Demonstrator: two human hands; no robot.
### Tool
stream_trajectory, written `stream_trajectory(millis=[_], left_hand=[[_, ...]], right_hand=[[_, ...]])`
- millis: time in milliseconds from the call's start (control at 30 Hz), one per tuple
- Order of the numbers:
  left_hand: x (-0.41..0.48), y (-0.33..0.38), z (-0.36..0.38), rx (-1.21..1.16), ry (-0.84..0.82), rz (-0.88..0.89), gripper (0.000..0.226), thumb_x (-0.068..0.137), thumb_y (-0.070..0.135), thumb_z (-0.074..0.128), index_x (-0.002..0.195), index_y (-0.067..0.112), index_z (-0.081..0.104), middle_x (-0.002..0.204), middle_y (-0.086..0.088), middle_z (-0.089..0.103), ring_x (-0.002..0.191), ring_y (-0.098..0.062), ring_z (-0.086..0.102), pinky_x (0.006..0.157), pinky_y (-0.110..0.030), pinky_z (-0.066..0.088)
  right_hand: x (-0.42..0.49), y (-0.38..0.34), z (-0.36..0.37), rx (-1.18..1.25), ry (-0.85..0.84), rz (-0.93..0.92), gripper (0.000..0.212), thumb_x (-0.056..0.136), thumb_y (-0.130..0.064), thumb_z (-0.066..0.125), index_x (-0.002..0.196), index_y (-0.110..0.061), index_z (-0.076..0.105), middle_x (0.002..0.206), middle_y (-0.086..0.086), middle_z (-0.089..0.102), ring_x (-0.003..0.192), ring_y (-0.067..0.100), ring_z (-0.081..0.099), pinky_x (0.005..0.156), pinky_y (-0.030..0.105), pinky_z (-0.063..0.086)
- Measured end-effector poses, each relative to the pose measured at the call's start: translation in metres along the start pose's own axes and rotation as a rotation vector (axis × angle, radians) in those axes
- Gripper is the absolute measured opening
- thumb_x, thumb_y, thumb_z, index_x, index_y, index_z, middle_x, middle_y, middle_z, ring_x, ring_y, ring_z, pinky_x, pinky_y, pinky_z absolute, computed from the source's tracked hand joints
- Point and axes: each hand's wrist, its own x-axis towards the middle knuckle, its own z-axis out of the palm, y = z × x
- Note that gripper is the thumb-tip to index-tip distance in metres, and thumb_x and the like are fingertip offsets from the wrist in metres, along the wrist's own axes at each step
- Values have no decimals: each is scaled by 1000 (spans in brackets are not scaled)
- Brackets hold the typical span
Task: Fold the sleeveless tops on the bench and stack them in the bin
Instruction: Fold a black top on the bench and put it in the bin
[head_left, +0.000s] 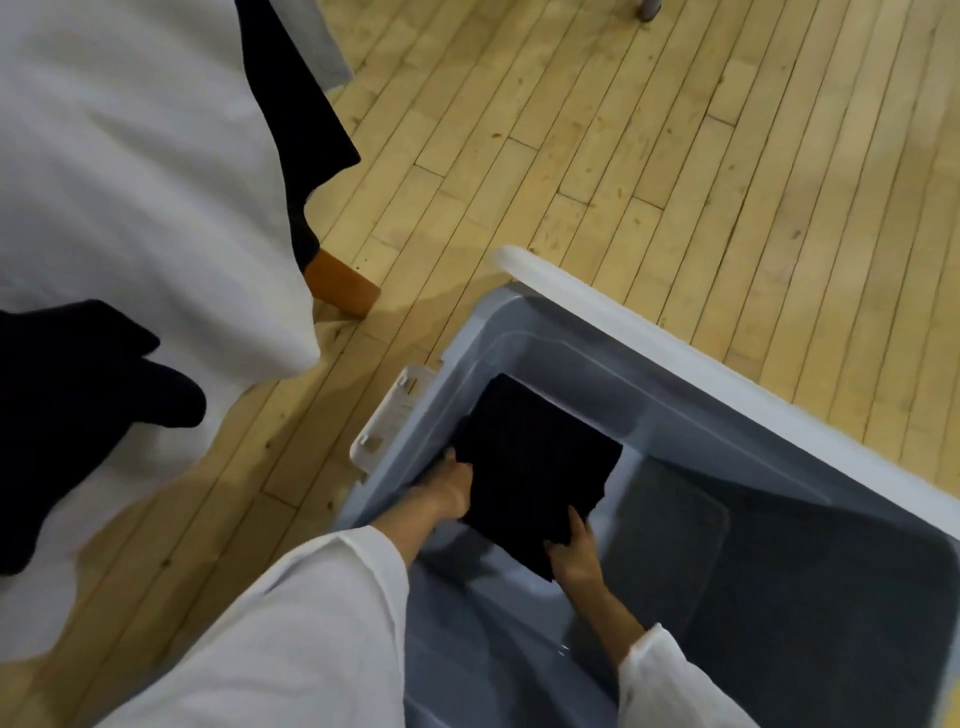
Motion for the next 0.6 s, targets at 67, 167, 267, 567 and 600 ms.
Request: stream_trajectory(millis=[67,167,267,567,600], left_hand=[[0,6,6,9,49,-71,42,92,6,44,134,13,47,154,-12,14,134,-33,33,110,-44,33],[-3,27,12,98,129,-53,45,92,6,46,137,10,44,153,-13,13,132,-33,34,107,-42,37],[-2,41,24,146,13,-11,47,95,9,43,141,10,39,157,-13,4,135,-36,31,109,-43,35],[16,21,28,174,-207,15,52,95,17,43,145,18,34,159,1,-17,144,-32,16,113,-46,29],[17,24,26,157,-202,21,52,95,18,42,146,18,33,159,1,-16,144,-32,16,113,-46,28]], right_hand=[[0,2,1,-104,52,48,63,88,-7,54,147,-16,32,152,15,23,134,38,33,109,42,32],[-1,-9,-1,-248,287,-101,53,87,-3,50,139,-11,46,150,15,30,133,38,33,107,46,32],[5,-19,14,-433,99,-214,64,91,-14,53,149,-17,27,157,14,13,142,35,17,114,43,23],[24,-28,27,-620,-129,-99,88,90,-26,59,151,-36,-4,157,3,-22,145,32,-16,115,55,15],[27,-29,24,-634,-118,-108,87,91,-25,58,151,-36,-3,157,3,-22,145,31,-16,115,55,14]])
